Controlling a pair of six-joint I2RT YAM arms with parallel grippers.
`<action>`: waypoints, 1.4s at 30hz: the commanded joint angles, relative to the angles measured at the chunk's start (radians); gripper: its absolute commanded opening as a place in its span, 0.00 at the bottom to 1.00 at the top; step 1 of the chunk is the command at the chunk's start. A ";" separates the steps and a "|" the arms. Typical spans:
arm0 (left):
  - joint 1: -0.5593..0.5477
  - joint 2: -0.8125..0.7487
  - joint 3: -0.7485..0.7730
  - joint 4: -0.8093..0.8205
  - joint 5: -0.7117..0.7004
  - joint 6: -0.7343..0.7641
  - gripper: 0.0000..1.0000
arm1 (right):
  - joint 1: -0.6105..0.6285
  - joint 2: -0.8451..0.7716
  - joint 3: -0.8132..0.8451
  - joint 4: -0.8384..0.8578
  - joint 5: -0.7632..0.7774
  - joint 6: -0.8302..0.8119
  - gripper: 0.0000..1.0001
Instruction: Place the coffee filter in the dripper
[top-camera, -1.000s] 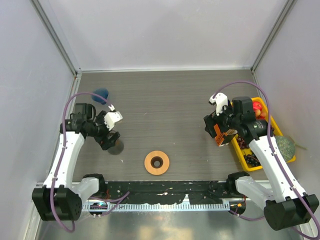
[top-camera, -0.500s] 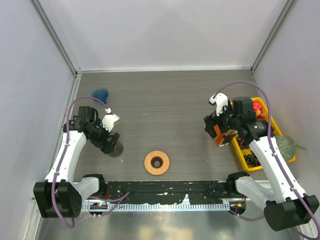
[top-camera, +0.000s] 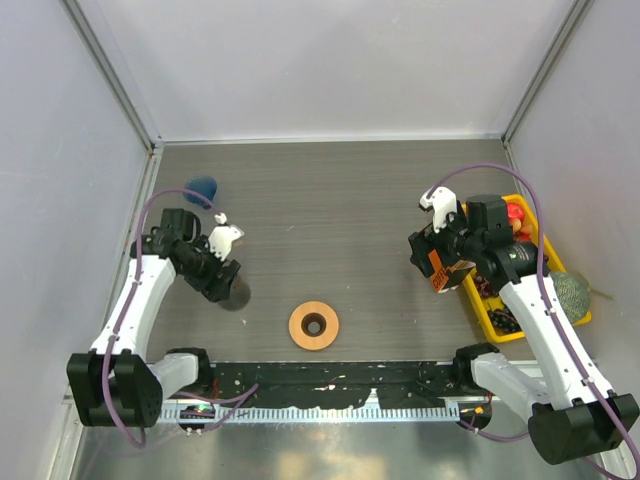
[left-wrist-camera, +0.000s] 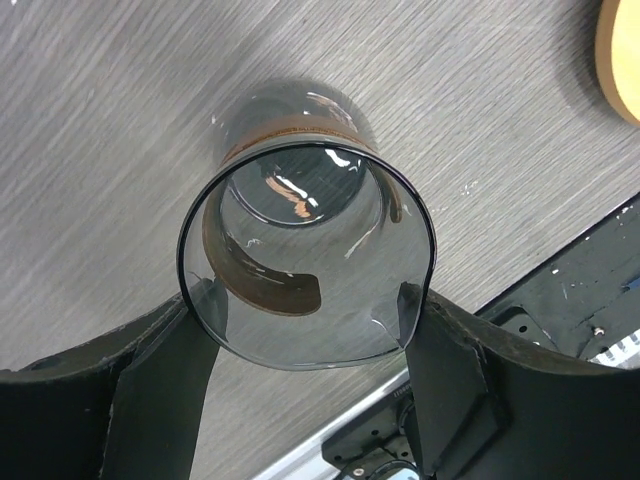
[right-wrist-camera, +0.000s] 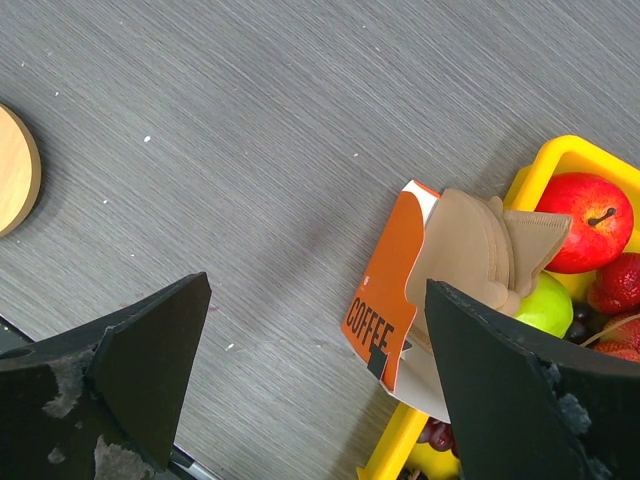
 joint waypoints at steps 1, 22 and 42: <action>-0.032 0.063 0.084 0.038 0.086 0.066 0.70 | 0.003 -0.011 0.013 0.020 0.000 -0.011 0.95; -0.440 0.624 0.678 -0.119 0.146 0.504 0.65 | 0.000 -0.014 0.008 -0.003 -0.023 -0.034 0.95; -0.598 0.911 0.943 -0.188 0.143 0.736 0.73 | -0.151 0.034 0.059 -0.078 -0.152 -0.089 0.95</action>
